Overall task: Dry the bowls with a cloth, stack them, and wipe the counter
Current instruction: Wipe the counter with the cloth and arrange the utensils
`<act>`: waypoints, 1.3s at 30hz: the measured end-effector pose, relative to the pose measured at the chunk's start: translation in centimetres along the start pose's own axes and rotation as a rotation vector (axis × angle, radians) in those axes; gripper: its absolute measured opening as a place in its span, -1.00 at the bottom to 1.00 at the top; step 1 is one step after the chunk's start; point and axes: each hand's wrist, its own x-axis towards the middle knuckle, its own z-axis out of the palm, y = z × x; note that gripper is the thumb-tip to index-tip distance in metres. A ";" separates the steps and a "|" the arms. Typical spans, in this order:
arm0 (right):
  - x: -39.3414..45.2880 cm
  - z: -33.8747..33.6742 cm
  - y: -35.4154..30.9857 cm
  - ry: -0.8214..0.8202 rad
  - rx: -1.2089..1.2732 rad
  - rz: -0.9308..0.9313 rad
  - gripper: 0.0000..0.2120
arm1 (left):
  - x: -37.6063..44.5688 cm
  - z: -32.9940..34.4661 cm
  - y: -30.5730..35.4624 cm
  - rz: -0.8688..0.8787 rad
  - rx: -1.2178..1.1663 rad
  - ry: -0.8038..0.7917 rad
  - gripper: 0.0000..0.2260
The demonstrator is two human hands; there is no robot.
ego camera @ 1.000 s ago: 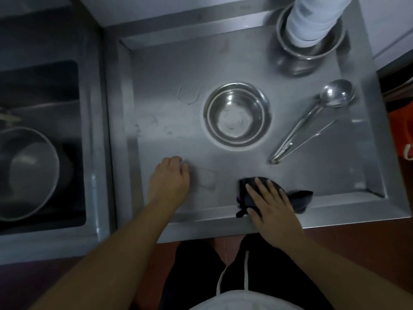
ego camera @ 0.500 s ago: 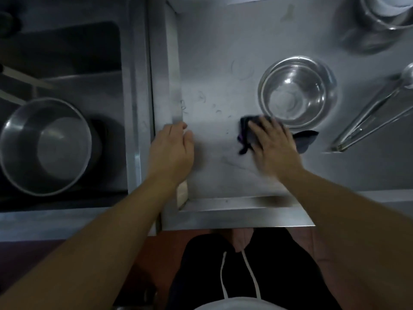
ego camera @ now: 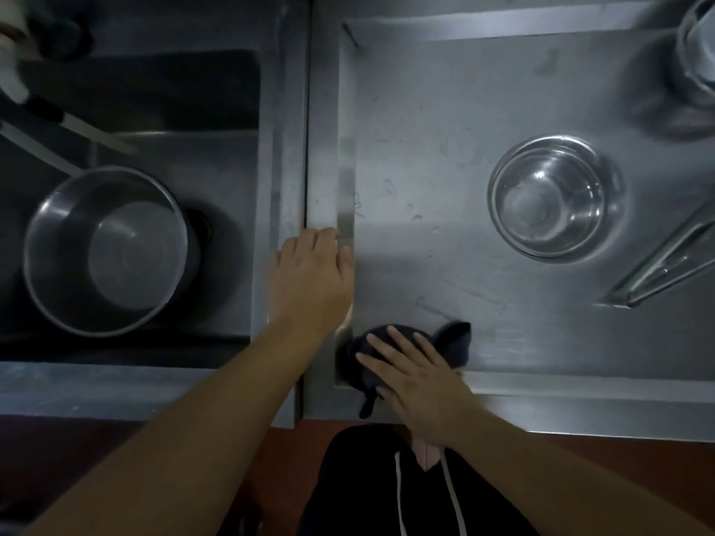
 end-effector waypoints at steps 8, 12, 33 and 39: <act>9.8 -2.9 6.4 0.091 -0.070 -0.101 -0.38 | -0.3 0.7 -0.1 -0.063 -0.030 0.006 -0.66; 18.1 -9.1 14.7 0.155 -0.041 0.118 -0.42 | 0.1 0.7 0.0 -0.073 -0.034 0.014 -0.67; 15.5 -13.2 24.2 0.233 -0.075 0.011 -0.48 | 6.2 1.8 7.3 -0.078 -0.006 -0.005 -0.65; 24.6 -18.9 28.7 0.265 -0.060 0.319 -0.44 | 7.2 1.4 9.1 -0.077 -0.028 -0.032 -0.65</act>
